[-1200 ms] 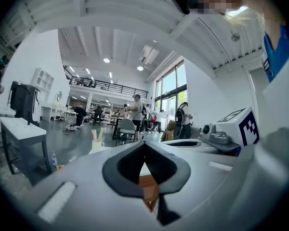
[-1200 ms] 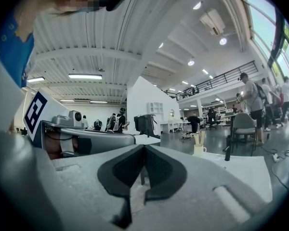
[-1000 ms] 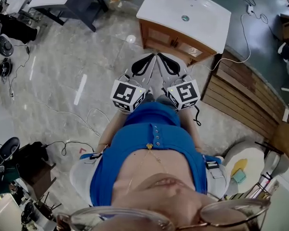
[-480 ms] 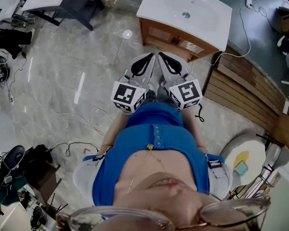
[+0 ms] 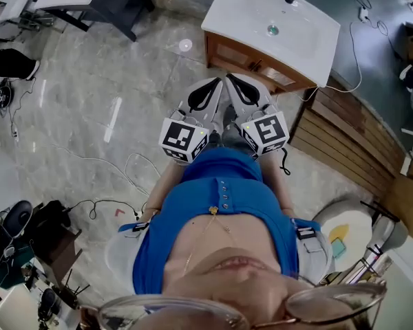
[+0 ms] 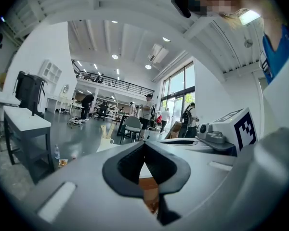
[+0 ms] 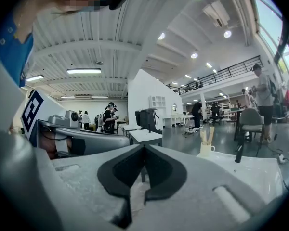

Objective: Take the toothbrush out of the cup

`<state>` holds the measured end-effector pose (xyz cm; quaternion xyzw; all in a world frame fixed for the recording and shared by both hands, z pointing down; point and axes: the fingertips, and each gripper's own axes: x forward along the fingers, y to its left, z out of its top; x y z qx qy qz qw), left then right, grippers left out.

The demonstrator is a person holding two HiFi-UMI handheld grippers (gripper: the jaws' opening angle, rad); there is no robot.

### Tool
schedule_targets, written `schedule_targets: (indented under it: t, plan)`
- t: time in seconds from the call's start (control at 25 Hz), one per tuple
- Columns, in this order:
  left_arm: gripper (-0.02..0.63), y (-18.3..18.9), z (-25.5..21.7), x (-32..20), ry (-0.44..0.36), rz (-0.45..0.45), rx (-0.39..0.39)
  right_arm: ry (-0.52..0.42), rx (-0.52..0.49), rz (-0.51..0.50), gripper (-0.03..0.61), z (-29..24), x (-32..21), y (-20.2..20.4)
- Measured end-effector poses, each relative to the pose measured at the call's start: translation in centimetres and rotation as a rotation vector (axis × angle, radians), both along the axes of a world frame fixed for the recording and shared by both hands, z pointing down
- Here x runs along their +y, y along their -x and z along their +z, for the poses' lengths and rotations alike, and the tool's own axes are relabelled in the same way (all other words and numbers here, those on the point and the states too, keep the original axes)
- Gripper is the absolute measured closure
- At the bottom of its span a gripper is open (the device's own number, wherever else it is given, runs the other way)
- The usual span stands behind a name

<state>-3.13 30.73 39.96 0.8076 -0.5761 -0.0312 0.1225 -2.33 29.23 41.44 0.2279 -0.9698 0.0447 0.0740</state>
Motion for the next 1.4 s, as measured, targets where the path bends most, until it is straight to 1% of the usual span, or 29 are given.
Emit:
schedule_targets:
  t: [0.24,0.48,0.76,1.04,1.4]
  plan:
    - [0.612,0.6,-0.1,-3.3,0.004,-0.019,-0.009,0.011,-0.012,-0.017,0.577,0.0,-3.3,0.8]
    - [0.612,1.0,-0.8,-8.5,-0.007,-0.034,-0.024,-0.012,-0.029,-0.038,0.577,-0.8,-8.6,1.3]
    - [0.612,0.2,-2.2,-14.3,-0.028,-0.050,-0.032,-0.031,-0.052,-0.048,0.577,-2.2,-14.4,0.5]
    - [0.614,-0.9,-2.6,-19.0,-0.036,-0.064,-0.043,-0.043,-0.067,-0.067,0.577,-2.8,-19.1,-0.4]
    - [0.612,-1.6,-2.2,-23.5,-0.044,-0.107,-0.042,-0.049,-0.052,-0.103,0.577,-2.3,-23.4,-1.6]
